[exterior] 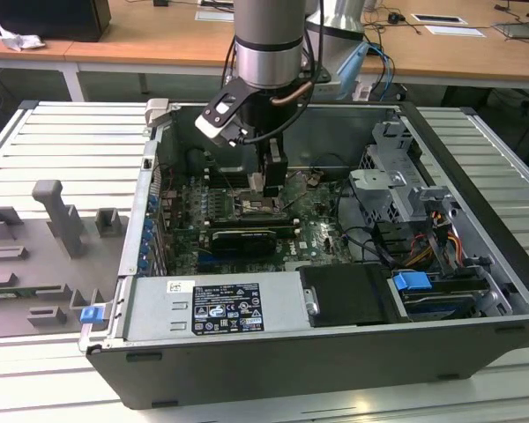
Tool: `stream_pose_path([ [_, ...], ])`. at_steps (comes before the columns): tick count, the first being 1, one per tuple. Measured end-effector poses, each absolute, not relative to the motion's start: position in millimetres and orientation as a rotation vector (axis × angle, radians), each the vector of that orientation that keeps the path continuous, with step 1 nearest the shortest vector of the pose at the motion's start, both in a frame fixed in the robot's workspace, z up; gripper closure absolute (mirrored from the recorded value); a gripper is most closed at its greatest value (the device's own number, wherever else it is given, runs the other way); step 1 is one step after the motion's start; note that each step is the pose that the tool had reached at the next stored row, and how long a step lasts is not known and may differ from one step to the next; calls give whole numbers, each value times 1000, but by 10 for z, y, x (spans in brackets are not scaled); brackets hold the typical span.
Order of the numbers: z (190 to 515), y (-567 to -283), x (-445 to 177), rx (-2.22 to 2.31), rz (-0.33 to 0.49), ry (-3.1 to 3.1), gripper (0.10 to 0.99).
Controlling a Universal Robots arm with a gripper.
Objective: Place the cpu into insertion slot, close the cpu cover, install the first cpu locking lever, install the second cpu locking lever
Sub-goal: 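Place the cpu into insertion slot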
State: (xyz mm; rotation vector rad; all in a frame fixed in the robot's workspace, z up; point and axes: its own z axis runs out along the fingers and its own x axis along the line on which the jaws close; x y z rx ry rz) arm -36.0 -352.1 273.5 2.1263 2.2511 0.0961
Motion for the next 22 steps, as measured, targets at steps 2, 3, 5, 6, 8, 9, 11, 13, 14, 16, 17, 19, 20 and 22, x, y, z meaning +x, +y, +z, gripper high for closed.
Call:
stream_pose_path([
  [2, 2730, -3518, -370, 2126, 96, 2251, 545],
  [3, 2728, -3514, -379, 2126, 96, 2251, 545],
  [5, 2726, -3508, -390, 2126, 96, 2251, 545],
  [6, 2722, -3504, -400, 2126, 96, 2251, 545],
  [8, 2713, -3497, -414, 2126, 96, 2251, 545],
  [9, 2704, -3496, -420, 2126, 96, 2251, 545],
  [11, 2694, -3495, -423, 2126, 96, 2251, 545],
  [13, 2685, -3494, -431, 2126, 96, 2251, 545],
  [14, 2683, -3495, -434, 2126, 96, 2251, 545],
  [16, 2673, -3494, -441, 2125, 94, 2250, 545],
  [17, 2668, -3494, -443, 2125, 94, 2251, 545],
  [19, 2656, -3494, -450, 2126, 94, 2250, 545],
  [20, 2645, -3493, -455, 2125, 94, 2250, 545],
  [22, 2589, -3470, -457, 2130, 94, 2246, 545],
])
